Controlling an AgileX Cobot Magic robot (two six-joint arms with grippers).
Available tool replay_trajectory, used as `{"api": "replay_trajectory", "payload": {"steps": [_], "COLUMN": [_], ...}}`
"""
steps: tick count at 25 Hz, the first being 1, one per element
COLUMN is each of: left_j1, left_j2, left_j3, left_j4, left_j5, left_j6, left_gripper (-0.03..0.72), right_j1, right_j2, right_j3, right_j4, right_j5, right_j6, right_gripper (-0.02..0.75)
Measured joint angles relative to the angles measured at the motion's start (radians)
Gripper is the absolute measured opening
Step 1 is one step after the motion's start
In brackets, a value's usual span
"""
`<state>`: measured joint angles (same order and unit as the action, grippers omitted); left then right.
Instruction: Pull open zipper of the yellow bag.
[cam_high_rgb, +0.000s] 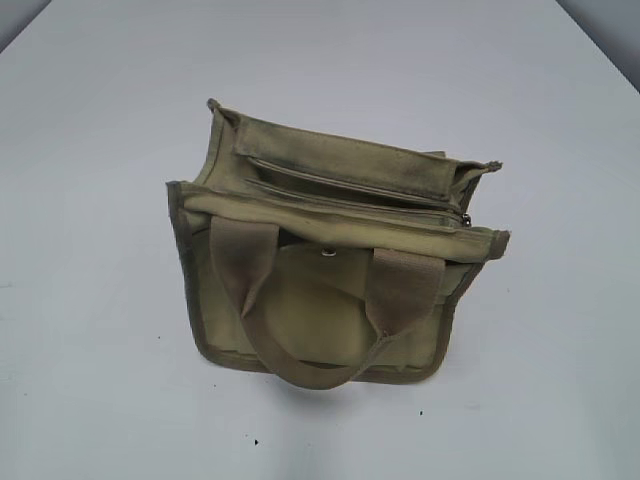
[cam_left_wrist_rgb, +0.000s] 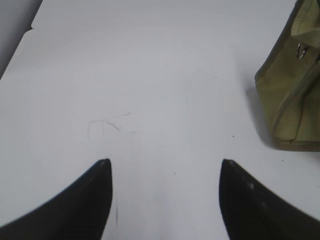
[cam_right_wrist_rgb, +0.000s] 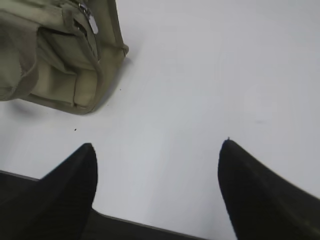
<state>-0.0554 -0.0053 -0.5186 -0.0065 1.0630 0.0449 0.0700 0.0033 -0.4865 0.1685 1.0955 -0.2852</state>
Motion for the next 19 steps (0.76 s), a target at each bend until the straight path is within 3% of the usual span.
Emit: {"api": "replay_trajectory", "payload": {"steps": [19], "left_j1": [0.0], "left_j2": [0.0], "left_j3": [0.0], "left_j4": [0.0], "left_j5": [-0.001], "left_j6": [0.0], "left_gripper": [0.508], "right_j1": [0.0], "right_j2": [-0.009], "right_j3": [0.0], "right_j4": [0.003], "right_j5": [0.0], "right_j6": [0.001], "right_gripper": [0.582]}}
